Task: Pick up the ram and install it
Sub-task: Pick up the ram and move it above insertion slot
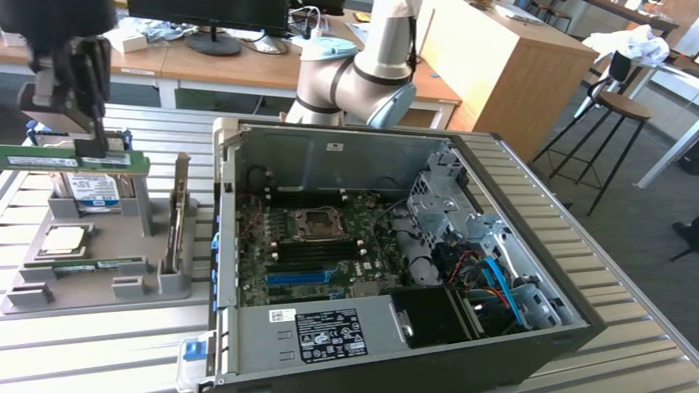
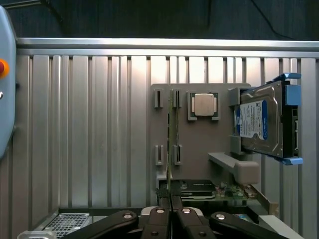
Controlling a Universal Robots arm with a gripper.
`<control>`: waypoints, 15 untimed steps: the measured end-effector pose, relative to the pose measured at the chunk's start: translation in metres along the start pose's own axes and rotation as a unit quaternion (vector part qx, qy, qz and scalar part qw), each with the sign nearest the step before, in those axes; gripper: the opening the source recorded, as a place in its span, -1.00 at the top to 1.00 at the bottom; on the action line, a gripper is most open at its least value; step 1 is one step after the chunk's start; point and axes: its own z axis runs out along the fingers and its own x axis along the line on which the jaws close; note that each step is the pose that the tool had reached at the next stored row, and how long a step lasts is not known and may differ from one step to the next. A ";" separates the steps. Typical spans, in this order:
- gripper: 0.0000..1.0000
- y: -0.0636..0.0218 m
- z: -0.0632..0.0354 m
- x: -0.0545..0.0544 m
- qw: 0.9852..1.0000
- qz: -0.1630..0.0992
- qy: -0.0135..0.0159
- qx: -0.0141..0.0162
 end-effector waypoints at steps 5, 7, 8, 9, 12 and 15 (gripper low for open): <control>0.77 -0.0107 -0.0002 0.000 1.000 0.000 0.000 0.000; 0.77 -0.0154 -0.0004 -0.001 1.000 0.000 0.000 0.000; 0.77 -0.0177 -0.0004 -0.001 1.000 0.000 0.000 0.000; 0.77 -0.0201 -0.0005 -0.001 1.000 0.000 0.000 0.000; 0.77 -0.0279 -0.0007 -0.001 1.000 0.000 0.000 0.000; 0.77 -0.0358 -0.0009 -0.001 1.000 0.000 0.000 0.000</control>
